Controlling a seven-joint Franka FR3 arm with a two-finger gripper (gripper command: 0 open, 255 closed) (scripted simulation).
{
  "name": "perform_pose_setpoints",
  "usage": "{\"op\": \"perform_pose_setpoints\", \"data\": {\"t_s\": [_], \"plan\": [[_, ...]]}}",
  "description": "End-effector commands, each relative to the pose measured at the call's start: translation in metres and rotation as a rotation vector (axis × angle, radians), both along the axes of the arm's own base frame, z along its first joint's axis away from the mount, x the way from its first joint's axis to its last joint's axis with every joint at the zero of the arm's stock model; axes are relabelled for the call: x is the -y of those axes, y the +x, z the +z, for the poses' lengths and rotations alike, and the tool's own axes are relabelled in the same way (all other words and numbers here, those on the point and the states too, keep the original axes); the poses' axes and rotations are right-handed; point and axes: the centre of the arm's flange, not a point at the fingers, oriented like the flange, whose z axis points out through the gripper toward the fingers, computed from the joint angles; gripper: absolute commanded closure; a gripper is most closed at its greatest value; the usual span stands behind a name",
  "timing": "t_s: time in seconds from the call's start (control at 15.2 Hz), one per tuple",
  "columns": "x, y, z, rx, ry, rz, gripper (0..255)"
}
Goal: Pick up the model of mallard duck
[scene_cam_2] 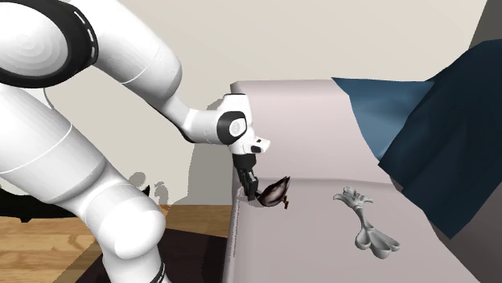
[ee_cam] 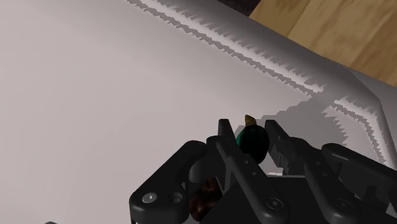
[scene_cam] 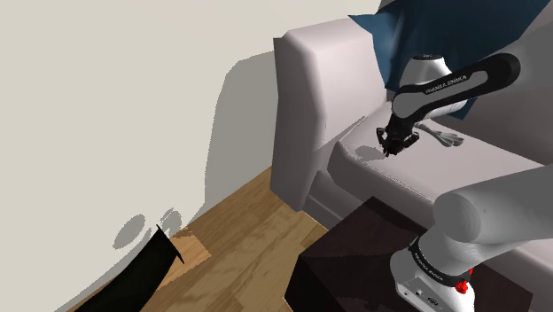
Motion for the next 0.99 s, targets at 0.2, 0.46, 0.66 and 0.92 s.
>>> {"op": "perform_pose_setpoints", "data": {"t_s": [0.2, 0.46, 0.66, 0.92], "plan": [[0.000, 0.000, 0.025, 0.000, 0.000, 0.000, 255], [0.000, 0.000, 0.046, 0.000, 0.000, 0.000, 255], [0.000, 0.000, 0.062, 0.000, 0.000, 0.000, 255], [0.000, 0.000, 0.074, 0.000, 0.000, 0.000, 255]]}}
